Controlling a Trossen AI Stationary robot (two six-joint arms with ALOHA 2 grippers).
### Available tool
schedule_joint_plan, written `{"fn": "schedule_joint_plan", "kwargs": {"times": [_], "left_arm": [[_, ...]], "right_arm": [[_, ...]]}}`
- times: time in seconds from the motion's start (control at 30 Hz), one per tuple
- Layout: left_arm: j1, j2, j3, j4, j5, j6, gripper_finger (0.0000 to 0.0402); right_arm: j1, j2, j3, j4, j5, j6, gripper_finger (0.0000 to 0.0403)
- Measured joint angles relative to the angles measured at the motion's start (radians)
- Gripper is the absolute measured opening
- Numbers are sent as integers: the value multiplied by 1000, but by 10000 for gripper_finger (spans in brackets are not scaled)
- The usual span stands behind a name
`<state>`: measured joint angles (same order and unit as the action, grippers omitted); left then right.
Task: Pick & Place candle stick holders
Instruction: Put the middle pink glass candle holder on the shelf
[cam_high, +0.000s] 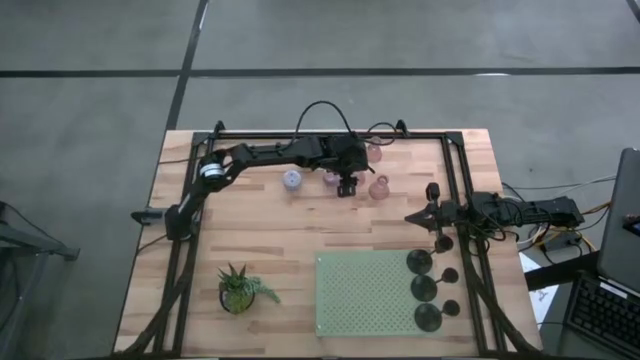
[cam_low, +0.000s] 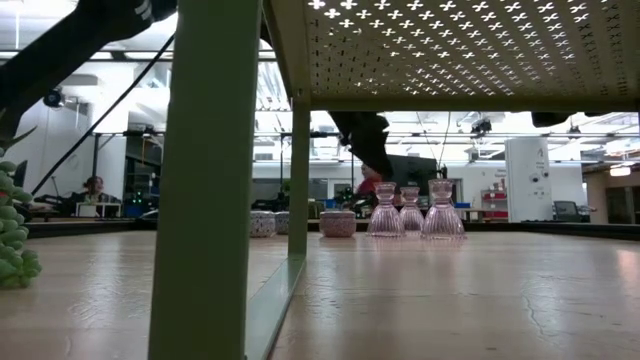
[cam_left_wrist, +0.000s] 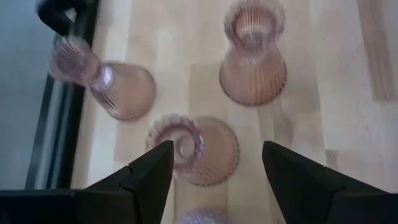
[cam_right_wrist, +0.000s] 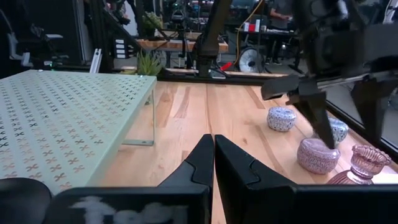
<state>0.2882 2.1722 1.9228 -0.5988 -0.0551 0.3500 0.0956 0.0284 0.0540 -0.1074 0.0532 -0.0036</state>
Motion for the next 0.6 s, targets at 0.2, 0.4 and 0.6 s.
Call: {"fn": "schedule_joint_plan", "kwargs": {"times": [0.2, 0.4, 0.6], "left_arm": [[-1, -2, -12, 43, 0, 0, 250], [-2, -1, -13, 50, 0, -4, 250], [-2, -1, -14, 50, -11, -4, 250]], "right_arm": [[0, 0, 0, 0, 0, 0, 8], [0, 0, 0, 0, 0, 0, 8], [0, 0, 0, 0, 0, 0, 8]]}}
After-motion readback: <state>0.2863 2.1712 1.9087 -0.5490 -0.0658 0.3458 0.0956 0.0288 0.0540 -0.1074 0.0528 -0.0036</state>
